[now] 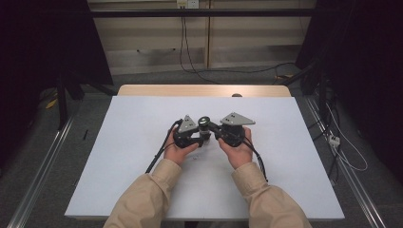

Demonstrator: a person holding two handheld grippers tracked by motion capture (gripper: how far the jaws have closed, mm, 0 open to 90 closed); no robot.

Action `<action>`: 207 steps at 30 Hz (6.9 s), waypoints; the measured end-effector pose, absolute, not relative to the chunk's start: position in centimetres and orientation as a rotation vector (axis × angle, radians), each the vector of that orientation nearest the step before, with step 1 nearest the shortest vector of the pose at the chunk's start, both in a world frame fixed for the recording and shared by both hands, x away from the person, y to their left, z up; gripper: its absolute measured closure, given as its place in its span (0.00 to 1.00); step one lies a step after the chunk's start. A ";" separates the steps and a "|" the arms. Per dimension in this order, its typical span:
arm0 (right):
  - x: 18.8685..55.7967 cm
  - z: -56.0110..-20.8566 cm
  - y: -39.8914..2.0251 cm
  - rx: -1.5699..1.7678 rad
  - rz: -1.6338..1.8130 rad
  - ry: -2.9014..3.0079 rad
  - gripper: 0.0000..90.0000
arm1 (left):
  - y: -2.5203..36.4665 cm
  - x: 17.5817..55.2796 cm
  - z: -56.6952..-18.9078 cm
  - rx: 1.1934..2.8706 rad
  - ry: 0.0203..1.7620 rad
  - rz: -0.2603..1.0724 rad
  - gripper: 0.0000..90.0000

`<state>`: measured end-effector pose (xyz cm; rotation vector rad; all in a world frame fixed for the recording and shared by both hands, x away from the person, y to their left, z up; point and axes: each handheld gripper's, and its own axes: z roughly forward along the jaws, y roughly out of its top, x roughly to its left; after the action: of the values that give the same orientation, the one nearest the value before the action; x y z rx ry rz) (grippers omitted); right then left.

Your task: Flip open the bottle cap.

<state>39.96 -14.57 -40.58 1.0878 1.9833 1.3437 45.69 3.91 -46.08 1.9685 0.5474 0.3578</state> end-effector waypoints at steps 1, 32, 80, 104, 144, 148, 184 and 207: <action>40.0 -40.6 -14.6 1.087 1.343 1.984 1.00 | 3.9 45.7 -46.1 1.969 0.546 0.358 0.59; 40.1 -39.9 -14.3 1.073 1.349 1.983 1.00 | 3.9 45.7 -46.1 1.967 0.550 0.358 0.59; 40.4 -39.4 -13.7 1.051 1.358 1.979 1.00 | 3.9 45.7 -46.1 1.971 0.548 0.358 0.59; 40.6 -39.1 -13.3 1.042 1.354 1.977 1.00 | 3.9 45.7 -46.1 1.969 0.549 0.357 0.59; 41.1 -38.6 -13.2 1.022 1.359 1.976 1.00 | 3.9 45.7 -46.1 1.962 0.554 0.348 0.59; 41.3 -38.5 -13.1 1.022 1.357 1.977 1.00 | 3.9 45.7 -46.1 1.962 0.555 0.347 0.59; 41.9 -38.3 -12.5 1.007 1.366 1.969 1.00 | 4.0 45.7 -46.1 1.968 0.549 0.351 0.59; 42.3 -38.5 -12.5 1.016 1.366 1.974 1.00 | 4.0 45.8 -46.1 1.958 0.554 0.344 0.59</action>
<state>42.32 -12.45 -38.51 1.0160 1.9744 1.3662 45.76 3.96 -46.13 1.9585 0.5545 0.3444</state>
